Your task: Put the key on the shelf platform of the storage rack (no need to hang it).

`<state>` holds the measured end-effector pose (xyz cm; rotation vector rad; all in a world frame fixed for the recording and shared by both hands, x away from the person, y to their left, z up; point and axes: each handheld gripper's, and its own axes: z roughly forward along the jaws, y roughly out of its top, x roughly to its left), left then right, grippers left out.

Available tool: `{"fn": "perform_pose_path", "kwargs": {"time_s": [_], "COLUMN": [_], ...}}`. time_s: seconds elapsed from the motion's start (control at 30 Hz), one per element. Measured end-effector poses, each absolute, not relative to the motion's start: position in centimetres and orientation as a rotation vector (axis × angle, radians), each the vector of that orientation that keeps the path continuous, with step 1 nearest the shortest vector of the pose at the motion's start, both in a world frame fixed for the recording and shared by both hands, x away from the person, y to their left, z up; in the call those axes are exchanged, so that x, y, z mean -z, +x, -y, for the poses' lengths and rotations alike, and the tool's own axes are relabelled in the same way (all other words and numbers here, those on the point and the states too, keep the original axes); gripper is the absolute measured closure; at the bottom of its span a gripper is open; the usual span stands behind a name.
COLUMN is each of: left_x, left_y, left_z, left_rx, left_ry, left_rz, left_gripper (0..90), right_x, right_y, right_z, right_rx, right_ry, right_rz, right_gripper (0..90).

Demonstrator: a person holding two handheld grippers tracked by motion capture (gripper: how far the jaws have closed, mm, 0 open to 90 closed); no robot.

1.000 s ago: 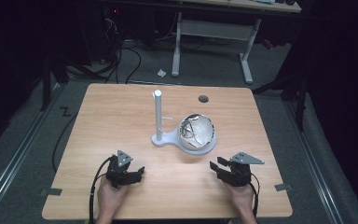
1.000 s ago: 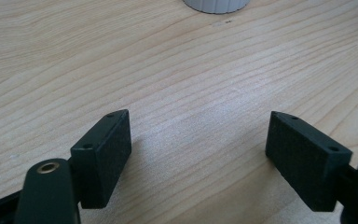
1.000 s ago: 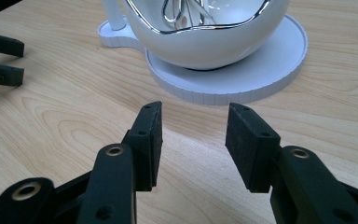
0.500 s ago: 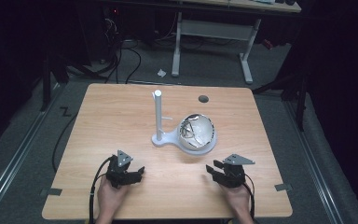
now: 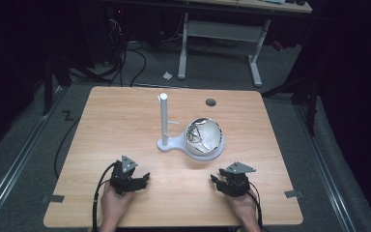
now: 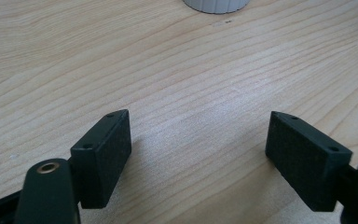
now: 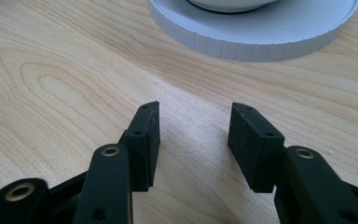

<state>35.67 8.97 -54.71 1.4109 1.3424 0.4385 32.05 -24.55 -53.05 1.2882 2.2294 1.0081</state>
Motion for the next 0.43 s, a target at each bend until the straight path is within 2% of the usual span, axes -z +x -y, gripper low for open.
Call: {"fn": "perform_pose_path", "kwargs": {"time_s": [0.13, 0.43], "left_x": [54.72, 54.72], "left_y": [35.65, 35.66], "left_z": [-8.96, -8.97], "left_rx": [-0.439, -0.438], "left_ry": [1.412, 1.412], "left_rz": [-1.342, -1.342], "left_gripper": [22.8, 22.7], "right_x": [53.08, 53.11], "right_y": [31.91, 31.85], "right_z": [24.18, 23.98], "right_rx": [-0.98, -0.965], "right_ry": [1.239, 1.212], "right_rz": [-2.251, -2.261], "right_gripper": [46.5, 45.5]}}
